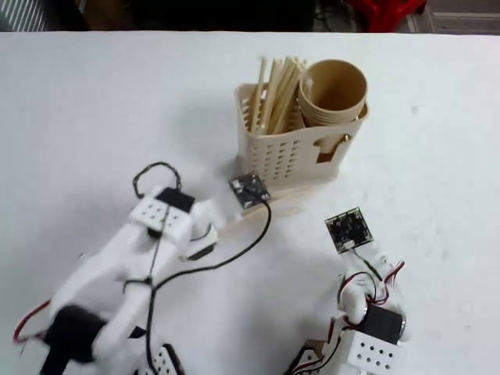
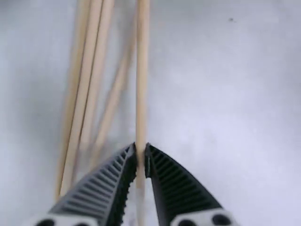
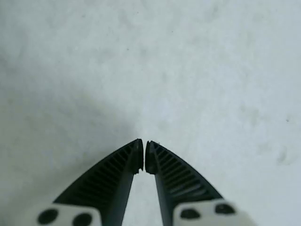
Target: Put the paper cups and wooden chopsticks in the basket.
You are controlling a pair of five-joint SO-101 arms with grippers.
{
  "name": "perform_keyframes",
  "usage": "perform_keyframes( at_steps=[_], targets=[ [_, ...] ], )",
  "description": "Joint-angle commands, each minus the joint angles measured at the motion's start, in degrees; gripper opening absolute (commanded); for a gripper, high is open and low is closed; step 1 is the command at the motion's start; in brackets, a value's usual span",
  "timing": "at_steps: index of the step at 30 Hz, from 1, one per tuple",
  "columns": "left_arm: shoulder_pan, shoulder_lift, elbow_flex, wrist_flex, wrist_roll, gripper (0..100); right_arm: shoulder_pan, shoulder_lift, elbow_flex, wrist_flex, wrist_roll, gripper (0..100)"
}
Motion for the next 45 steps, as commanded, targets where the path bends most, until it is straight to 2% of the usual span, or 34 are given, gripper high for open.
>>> perform_keyframes(
  at_steps=[1, 6, 10, 15, 19, 22, 29, 38, 42, 45],
  targets=[
    [-0.57, -9.36, 1.93, 5.01, -4.84, 2, -0.66, -0.31, 0.62, 0.22, -0.09, 3.2],
    [-0.66, -9.71, 2.73, 8.09, -6.68, 3, -0.57, -0.31, 0.62, 0.22, -0.09, 3.2],
    [-0.84, -9.98, 3.87, 8.26, -7.21, 13, -0.57, -0.31, 0.62, 0.22, -0.09, 3.2],
    [-0.66, -9.71, -0.18, 5.10, -7.30, 11, -0.66, -0.31, 0.62, 0.22, -0.09, 3.2],
    [1.63, -8.48, -2.37, 1.14, -7.30, 14, -0.66, -0.31, 0.62, 0.22, -0.09, 3.2],
    [5.14, -2.24, -3.25, -1.41, -7.21, 19, -0.66, -0.31, 0.62, 0.22, -0.09, 3.2],
    [6.81, 17.45, -16.70, -3.34, -6.86, 18, -0.66, -0.31, 0.62, 0.22, -0.09, 3.2],
    [7.08, 22.20, -24.79, -4.48, -7.21, 19, -0.66, -0.31, 0.62, 0.22, -0.09, 3.2],
    [7.08, 28.70, -27.43, -5.71, -6.86, 24, -0.66, -0.31, 0.62, 0.22, -0.09, 3.2],
    [6.81, 33.10, -31.74, -2.55, -6.77, 24, -0.66, -0.31, 0.62, 0.22, -0.09, 3.2]
  ],
)
